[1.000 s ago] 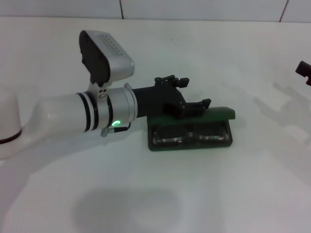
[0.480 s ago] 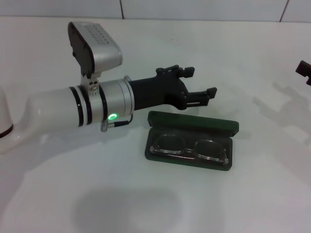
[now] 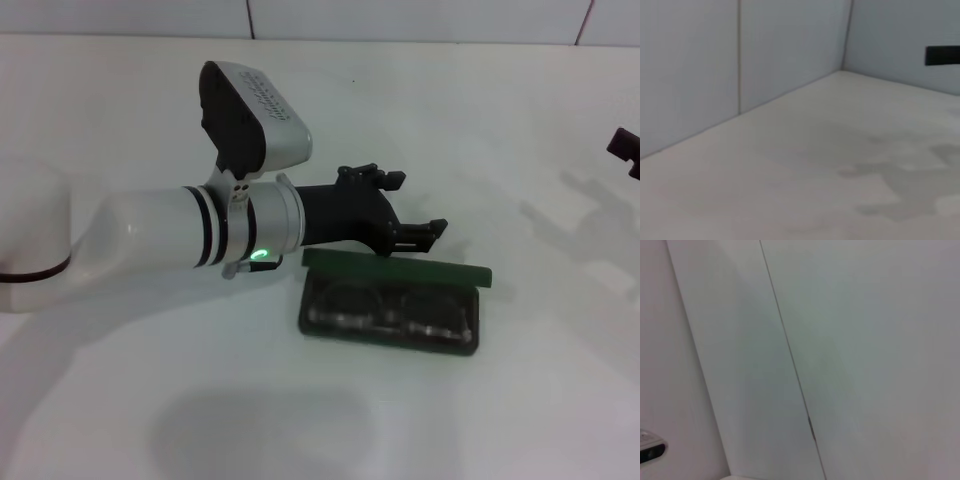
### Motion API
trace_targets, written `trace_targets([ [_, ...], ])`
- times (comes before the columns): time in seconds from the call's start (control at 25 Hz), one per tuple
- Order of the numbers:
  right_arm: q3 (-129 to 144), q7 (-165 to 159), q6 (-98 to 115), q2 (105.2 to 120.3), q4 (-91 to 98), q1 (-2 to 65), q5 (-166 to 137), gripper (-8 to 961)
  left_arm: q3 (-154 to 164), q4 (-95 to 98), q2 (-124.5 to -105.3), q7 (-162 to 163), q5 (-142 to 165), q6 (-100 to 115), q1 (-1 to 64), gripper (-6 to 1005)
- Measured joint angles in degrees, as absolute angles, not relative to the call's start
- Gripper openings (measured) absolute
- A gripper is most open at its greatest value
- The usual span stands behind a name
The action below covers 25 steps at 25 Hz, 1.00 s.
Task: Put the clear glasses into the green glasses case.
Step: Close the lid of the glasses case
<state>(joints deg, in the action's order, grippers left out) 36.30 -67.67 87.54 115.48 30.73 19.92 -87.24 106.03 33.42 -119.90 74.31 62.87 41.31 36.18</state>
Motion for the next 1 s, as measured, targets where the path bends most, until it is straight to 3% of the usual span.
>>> trace_targets([
  [1.0, 35.93, -67.67, 87.00, 115.39, 30.60, 20.02, -87.35, 771, 104.75, 35.40, -119.91, 60.55, 62.00, 52.71, 28.98, 864],
])
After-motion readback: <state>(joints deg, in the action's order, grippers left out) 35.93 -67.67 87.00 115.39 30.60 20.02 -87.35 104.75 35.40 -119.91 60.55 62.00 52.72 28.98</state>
